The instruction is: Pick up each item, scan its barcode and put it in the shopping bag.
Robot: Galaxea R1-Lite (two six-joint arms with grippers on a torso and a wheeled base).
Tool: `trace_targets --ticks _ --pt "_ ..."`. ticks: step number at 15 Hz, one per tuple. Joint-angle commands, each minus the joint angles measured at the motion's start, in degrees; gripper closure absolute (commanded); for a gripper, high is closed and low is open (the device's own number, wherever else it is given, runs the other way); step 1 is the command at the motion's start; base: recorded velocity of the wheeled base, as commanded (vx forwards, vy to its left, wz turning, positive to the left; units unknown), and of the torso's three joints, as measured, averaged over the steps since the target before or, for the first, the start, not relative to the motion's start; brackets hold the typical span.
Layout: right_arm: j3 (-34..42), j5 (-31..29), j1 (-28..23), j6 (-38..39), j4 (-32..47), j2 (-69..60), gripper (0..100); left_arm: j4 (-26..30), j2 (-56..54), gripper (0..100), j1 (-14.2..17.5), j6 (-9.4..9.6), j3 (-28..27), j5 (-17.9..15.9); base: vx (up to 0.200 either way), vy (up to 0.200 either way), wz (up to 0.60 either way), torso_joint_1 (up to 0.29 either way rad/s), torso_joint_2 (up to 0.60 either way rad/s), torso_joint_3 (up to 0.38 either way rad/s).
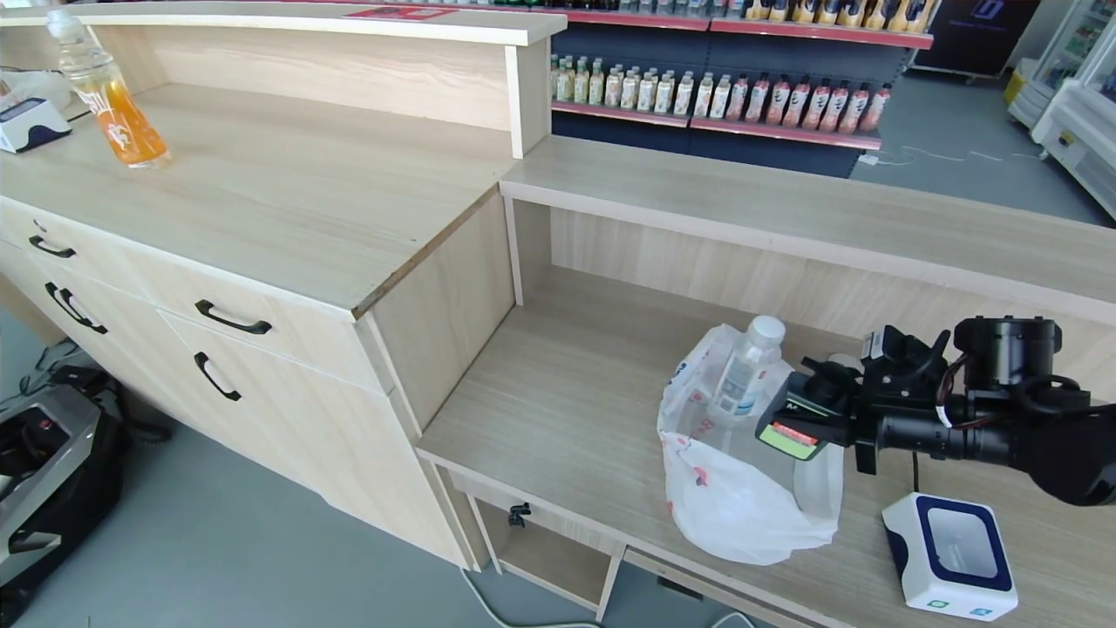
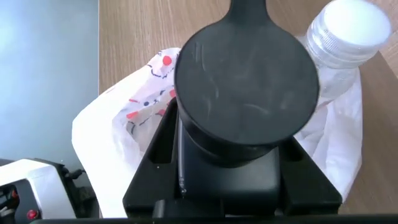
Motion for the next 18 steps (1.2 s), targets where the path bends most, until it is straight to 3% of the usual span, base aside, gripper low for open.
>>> trace_targets --ticks 1,18 --pt "0.1 1.0 0.0 -1.7 -0.1 3.7 100 0.0 0.0 0 0.0 -0.01 0.0 0.0 0.0 0.0 0.0 0.0 0.0 0.0" --pt "-5.2 1.4 1.4 -2.3 -5.0 16.9 100 0.1 0.0 0 0.0 -0.01 0.0 0.0 0.0 0.0 0.0 0.0 0.0 0.0"
